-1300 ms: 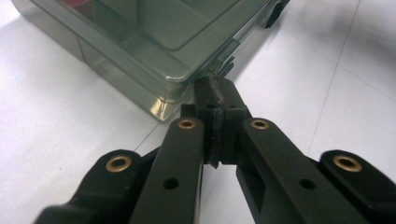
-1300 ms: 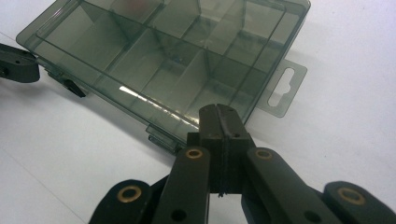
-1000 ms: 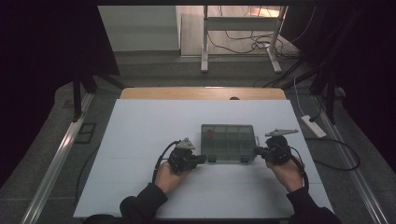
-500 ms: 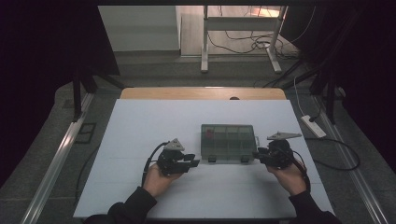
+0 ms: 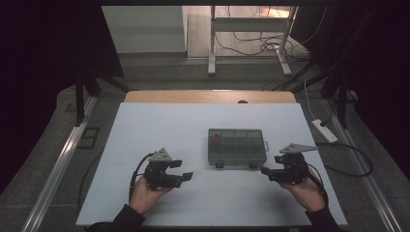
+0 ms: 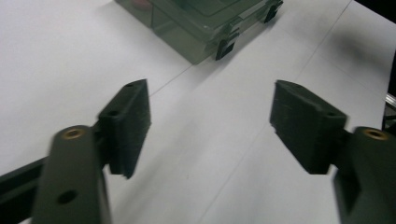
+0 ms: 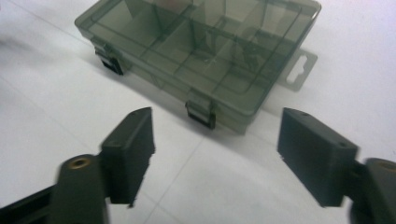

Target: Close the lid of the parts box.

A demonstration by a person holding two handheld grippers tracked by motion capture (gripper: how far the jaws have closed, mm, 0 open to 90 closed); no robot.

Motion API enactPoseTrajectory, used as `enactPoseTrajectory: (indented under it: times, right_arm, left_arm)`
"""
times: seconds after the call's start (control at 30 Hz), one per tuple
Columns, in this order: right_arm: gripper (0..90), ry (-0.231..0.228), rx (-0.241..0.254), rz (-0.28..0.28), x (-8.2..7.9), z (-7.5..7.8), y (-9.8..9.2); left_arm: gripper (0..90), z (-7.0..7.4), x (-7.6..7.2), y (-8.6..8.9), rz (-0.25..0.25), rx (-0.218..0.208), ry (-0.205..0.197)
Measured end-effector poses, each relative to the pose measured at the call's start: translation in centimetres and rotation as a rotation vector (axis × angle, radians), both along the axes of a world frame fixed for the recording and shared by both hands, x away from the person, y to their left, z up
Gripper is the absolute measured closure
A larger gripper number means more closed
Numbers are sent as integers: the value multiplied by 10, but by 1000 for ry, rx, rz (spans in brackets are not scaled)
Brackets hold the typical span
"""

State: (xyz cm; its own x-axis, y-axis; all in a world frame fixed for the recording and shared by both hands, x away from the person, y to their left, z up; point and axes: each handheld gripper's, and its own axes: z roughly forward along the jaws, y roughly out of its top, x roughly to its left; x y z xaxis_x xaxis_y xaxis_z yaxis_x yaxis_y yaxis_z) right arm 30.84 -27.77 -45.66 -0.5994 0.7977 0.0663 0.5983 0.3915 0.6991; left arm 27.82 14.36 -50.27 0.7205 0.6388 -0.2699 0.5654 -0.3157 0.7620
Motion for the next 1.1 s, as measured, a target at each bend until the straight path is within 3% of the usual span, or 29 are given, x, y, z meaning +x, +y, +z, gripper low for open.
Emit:
enactPoseTrajectory:
  times: [0.1, 0.23, 0.33, 0.57, 0.77, 0.87, 0.97, 1.0, 1.1]
  right_arm:
    - [154, 5, 15, -5, -7, 0, -5]
    - [119, 15, 52, 5, -16, 0, -11]
    - [76, 13, 69, 14, -23, 0, -16]
    - [0, 26, 91, 3, -41, -7, -28]
    - [0, -1, 94, -39, -56, -13, -38]
    - [0, -1, 89, -50, -61, -16, -41]
    - [0, -2, 71, -56, -64, -19, -42]
    - [0, 4, 64, -60, -65, -21, -42]
    - [0, -14, 50, -74, -66, -22, -41]
  left_arm:
    - [179, 1, -9, 11, 22, 0, -11]
    - [82, 3, -22, 28, 65, -8, -21]
    - [35, 4, -35, 41, 99, 12, -45]
    - [6, -1, -61, 74, 190, 48, -61]
    - [0, -7, -80, 102, 286, 73, -86]
    - [0, -10, -86, 113, 326, 84, -75]
    - [0, -15, -89, 119, 341, 98, -58]
    - [0, -15, -89, 121, 349, 79, -57]
    - [0, -15, -89, 122, 355, 76, -62]
